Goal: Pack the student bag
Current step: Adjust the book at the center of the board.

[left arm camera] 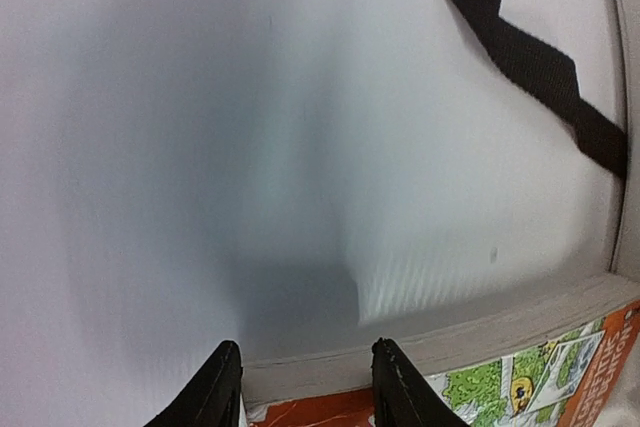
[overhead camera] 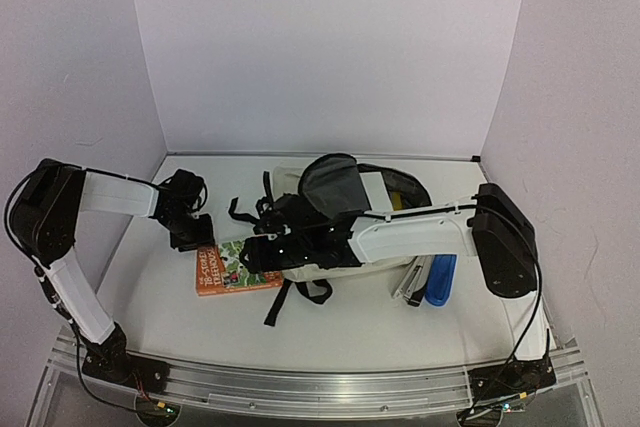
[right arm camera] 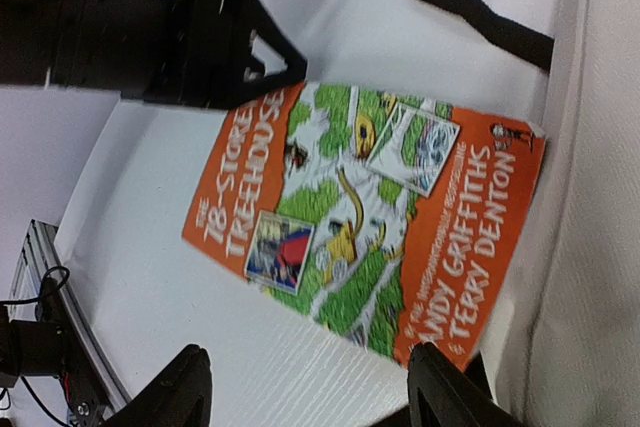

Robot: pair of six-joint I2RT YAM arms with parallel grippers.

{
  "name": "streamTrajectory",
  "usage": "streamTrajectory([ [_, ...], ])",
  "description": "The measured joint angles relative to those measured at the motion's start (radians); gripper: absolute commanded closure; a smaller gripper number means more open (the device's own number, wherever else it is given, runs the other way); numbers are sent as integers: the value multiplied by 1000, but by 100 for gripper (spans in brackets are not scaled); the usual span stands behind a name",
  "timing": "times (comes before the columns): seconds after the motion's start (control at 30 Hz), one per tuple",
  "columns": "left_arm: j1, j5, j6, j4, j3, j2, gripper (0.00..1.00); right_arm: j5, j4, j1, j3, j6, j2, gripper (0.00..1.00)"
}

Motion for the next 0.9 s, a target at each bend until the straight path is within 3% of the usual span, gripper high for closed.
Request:
streamTrajectory([
  [0.23, -95, 79, -197, -108, -177, -182, 53, 63, 17, 0, -125, 53, -64, 35],
  [0.4, -100, 102, -260, -193, -200, -320, 37, 73, 17, 1, -205, 81, -130, 33],
  [0.5, -100, 87, -246, -236, -140, -362, 28, 35, 15, -1, -242, 99, -160, 35],
  [0.67, -100, 119, -151, -204, -7, -321, 23, -70, 18, -4, -271, 144, -164, 37],
  [0.9, -100, 253, -34, -137, 42, -141, 23, -165, 28, -6, -283, 219, -163, 42],
])
